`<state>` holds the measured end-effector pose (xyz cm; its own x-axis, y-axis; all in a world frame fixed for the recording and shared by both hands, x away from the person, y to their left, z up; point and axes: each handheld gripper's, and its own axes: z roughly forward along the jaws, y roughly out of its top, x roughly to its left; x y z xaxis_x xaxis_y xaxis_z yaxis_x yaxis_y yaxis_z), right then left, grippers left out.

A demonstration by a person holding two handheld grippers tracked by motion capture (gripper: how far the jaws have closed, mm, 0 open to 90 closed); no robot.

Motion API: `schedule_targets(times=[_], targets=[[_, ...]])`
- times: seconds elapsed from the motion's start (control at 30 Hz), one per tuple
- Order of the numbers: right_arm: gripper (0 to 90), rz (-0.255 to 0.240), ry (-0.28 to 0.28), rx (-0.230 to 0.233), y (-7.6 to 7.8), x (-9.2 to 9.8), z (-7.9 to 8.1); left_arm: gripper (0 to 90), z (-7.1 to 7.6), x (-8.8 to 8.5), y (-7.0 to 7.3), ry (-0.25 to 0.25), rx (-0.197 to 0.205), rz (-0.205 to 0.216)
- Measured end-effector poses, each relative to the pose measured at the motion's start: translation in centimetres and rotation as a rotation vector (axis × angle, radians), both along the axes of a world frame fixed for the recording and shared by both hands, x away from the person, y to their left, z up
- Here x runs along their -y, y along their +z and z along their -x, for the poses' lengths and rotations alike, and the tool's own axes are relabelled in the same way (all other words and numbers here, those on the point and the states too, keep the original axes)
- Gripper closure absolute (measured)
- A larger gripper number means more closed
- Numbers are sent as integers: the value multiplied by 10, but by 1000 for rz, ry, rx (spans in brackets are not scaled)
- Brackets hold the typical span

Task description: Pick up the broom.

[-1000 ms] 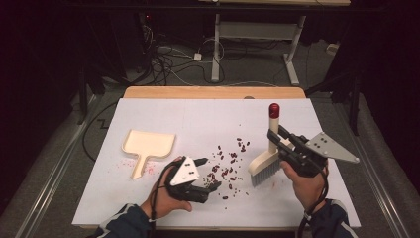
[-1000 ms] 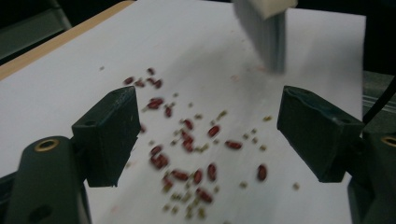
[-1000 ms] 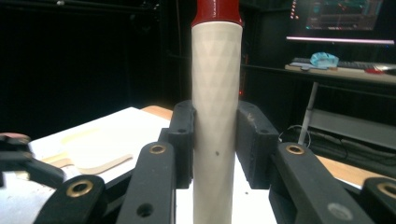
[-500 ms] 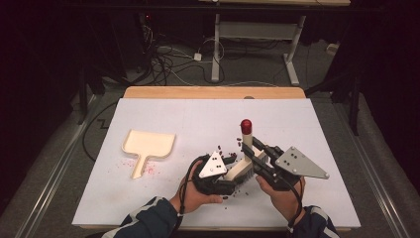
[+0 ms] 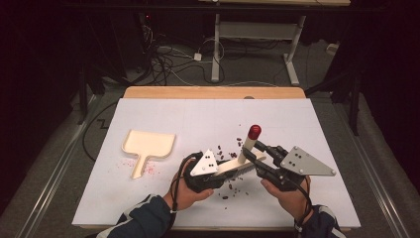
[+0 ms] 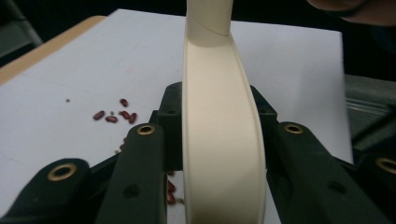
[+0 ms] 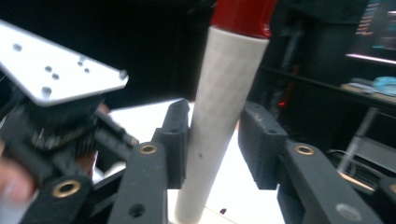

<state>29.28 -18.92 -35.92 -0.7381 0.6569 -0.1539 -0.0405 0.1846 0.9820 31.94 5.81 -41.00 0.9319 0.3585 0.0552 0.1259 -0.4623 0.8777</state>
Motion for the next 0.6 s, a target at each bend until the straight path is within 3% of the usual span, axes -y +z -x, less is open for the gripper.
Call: schedule_targets(times=[0.03, 0.1, 0.17, 0.2, 0.27, 0.33, 0.37, 0.43, 0.5, 0.6], targets=[[582, 85, 60, -38, 3, 2, -4, 660, 0, -6, 1, -31, 0, -24], [550, 139, 143, -53, 4, 6, -7, 660, 0, -9, 2, -50, -2, -35], [495, 215, 214, -100, 2, 9, -13, 660, 2, -15, 2, -76, -8, -44], [490, 234, 251, -125, 0, 11, -16, 660, 4, -21, 3, -105, -7, -55], [454, 280, 331, -183, -6, 11, -21, 659, 5, -22, 4, -112, -7, -56], [415, 334, 380, -212, -14, 6, -23, 659, 7, -24, 4, -138, -14, -49], [409, 348, 404, -227, -17, 5, -24, 659, 8, -23, 5, -174, -18, -55], [415, 397, 438, -258, -26, -2, -25, 659, 10, -20, 4, -202, -17, -61], [496, 439, 480, -273, -34, -7, -26, 659, 11, -18, 3, -219, -21, -69], [553, 462, 510, -302, -43, -13, -27, 657, 11, -16, 0, -239, -31, -71]])
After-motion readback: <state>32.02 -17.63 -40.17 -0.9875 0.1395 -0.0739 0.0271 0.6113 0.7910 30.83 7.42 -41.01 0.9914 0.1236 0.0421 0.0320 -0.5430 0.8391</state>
